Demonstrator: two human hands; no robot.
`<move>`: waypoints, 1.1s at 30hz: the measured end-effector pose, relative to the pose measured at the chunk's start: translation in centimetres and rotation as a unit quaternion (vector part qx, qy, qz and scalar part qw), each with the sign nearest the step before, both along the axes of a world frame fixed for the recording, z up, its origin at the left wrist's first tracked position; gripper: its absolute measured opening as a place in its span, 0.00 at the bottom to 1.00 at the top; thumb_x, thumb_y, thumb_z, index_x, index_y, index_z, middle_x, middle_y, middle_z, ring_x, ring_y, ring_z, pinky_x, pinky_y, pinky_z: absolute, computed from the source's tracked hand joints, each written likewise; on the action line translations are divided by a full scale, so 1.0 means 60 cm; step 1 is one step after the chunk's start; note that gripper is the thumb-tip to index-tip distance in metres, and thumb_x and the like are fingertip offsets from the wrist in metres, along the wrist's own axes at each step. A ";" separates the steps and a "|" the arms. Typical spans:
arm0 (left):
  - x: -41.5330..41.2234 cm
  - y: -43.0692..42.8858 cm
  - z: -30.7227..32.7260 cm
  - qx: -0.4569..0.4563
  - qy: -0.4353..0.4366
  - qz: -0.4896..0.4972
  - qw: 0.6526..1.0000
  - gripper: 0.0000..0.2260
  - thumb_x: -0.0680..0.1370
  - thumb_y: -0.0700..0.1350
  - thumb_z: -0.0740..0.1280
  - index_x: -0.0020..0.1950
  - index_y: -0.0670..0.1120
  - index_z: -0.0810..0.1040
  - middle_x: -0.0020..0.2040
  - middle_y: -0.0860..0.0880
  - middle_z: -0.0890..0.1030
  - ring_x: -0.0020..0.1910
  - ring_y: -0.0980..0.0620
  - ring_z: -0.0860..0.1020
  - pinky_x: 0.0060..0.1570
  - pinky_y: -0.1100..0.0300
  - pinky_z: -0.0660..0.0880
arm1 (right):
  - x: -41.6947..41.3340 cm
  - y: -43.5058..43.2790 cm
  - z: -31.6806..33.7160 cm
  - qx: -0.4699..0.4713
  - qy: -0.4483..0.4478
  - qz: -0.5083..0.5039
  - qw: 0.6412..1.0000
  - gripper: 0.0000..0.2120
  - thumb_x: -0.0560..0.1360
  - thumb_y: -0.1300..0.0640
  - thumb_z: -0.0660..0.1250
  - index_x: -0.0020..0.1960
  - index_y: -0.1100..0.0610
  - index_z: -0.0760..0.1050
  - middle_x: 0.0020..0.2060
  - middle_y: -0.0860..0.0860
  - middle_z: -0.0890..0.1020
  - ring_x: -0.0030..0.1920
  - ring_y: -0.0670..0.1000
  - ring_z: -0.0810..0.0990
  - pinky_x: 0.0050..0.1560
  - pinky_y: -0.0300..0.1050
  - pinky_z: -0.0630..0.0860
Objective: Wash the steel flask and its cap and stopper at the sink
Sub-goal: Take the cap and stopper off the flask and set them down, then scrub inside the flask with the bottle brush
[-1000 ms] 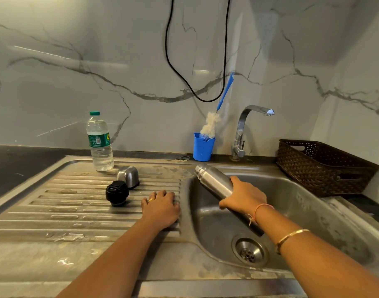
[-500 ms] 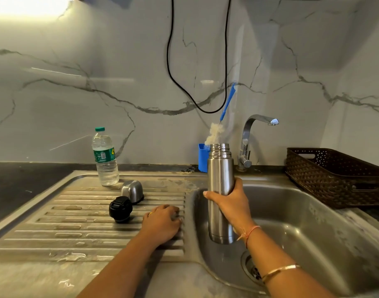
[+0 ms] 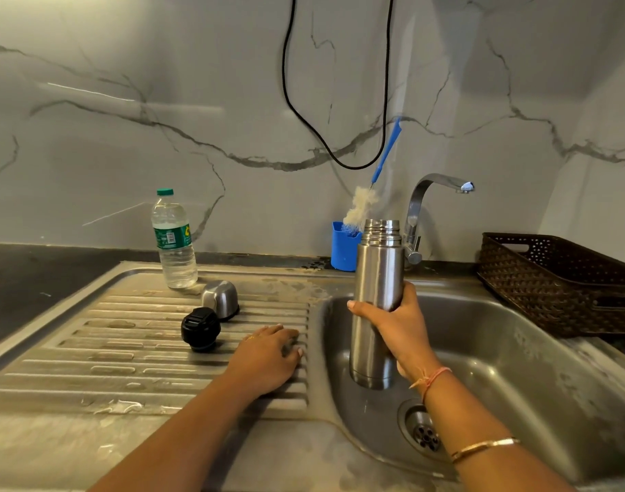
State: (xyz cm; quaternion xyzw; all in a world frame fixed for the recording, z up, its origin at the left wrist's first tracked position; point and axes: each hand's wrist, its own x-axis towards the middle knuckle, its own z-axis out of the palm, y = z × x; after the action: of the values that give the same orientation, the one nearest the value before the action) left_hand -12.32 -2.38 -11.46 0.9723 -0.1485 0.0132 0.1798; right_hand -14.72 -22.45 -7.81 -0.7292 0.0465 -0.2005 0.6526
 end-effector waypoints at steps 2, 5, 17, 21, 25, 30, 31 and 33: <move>-0.001 -0.001 0.001 -0.014 0.000 0.000 1.000 0.21 0.80 0.54 0.58 0.73 0.52 0.66 0.74 0.49 0.64 0.73 0.49 0.62 0.72 0.54 0.58 | -0.004 0.004 0.004 0.005 -0.005 0.006 1.000 0.31 0.63 0.57 0.79 0.59 0.47 0.65 0.48 0.45 0.77 0.47 0.47 0.78 0.48 0.47 0.76; 0.000 0.001 0.003 -0.043 -0.002 0.002 0.999 0.20 0.79 0.53 0.61 0.70 0.51 0.70 0.68 0.50 0.72 0.67 0.50 0.69 0.68 0.54 0.64 | -0.005 0.013 0.013 0.002 -0.019 0.014 1.000 0.30 0.64 0.58 0.78 0.57 0.46 0.65 0.48 0.44 0.77 0.47 0.46 0.78 0.45 0.43 0.75; -0.010 0.004 0.022 -0.126 -0.024 0.076 0.989 0.17 0.80 0.51 0.60 0.68 0.53 0.70 0.66 0.50 0.73 0.63 0.50 0.72 0.59 0.55 0.70 | 0.058 0.040 0.072 -0.435 0.038 -0.058 0.898 0.33 0.64 0.49 0.76 0.63 0.52 0.64 0.54 0.51 0.74 0.51 0.53 0.76 0.50 0.50 0.76; -0.006 0.006 0.020 -0.123 -0.014 0.094 0.988 0.18 0.80 0.50 0.60 0.70 0.52 0.68 0.68 0.50 0.72 0.65 0.49 0.71 0.61 0.53 0.69 | 0.075 0.053 0.095 -0.705 0.063 -0.085 0.701 0.30 0.69 0.50 0.69 0.68 0.50 0.62 0.59 0.53 0.73 0.59 0.58 0.73 0.60 0.57 0.67; -0.003 0.005 0.017 -0.123 -0.016 0.105 0.987 0.17 0.79 0.49 0.61 0.68 0.51 0.71 0.66 0.49 0.73 0.63 0.49 0.72 0.60 0.54 0.70 | 0.086 0.069 0.113 -0.845 0.021 -0.092 0.526 0.27 0.73 0.53 0.67 0.69 0.50 0.62 0.61 0.56 0.72 0.62 0.59 0.70 0.62 0.58 0.64; 0.000 0.001 0.014 -0.081 -0.022 0.118 0.989 0.13 0.79 0.49 0.60 0.61 0.47 0.75 0.61 0.48 0.74 0.60 0.47 0.72 0.58 0.53 0.71 | 0.100 0.097 0.144 -0.924 -0.022 -0.071 0.376 0.23 0.76 0.53 0.63 0.70 0.51 0.62 0.63 0.59 0.71 0.65 0.61 0.68 0.67 0.63 0.58; 0.000 0.000 0.013 -0.074 -0.020 0.124 0.989 0.13 0.78 0.49 0.60 0.60 0.46 0.75 0.61 0.47 0.74 0.60 0.47 0.72 0.58 0.53 0.71 | 0.103 0.106 0.148 -0.930 -0.032 -0.068 0.359 0.22 0.77 0.53 0.63 0.69 0.52 0.62 0.63 0.59 0.71 0.65 0.62 0.68 0.67 0.64 0.57; 0.001 -0.003 0.012 -0.062 -0.016 0.139 0.988 0.14 0.78 0.49 0.60 0.60 0.45 0.75 0.62 0.47 0.73 0.61 0.47 0.71 0.59 0.53 0.69 | 0.111 0.125 0.154 -0.941 -0.056 -0.066 0.326 0.22 0.77 0.53 0.63 0.69 0.52 0.63 0.63 0.58 0.71 0.65 0.62 0.68 0.68 0.66 0.55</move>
State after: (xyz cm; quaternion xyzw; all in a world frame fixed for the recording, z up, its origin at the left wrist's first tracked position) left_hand -12.24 -2.54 -10.73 0.9702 -0.0137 0.0624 0.2339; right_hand -8.04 -14.95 1.40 -0.8378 -0.1618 -0.1936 -0.4842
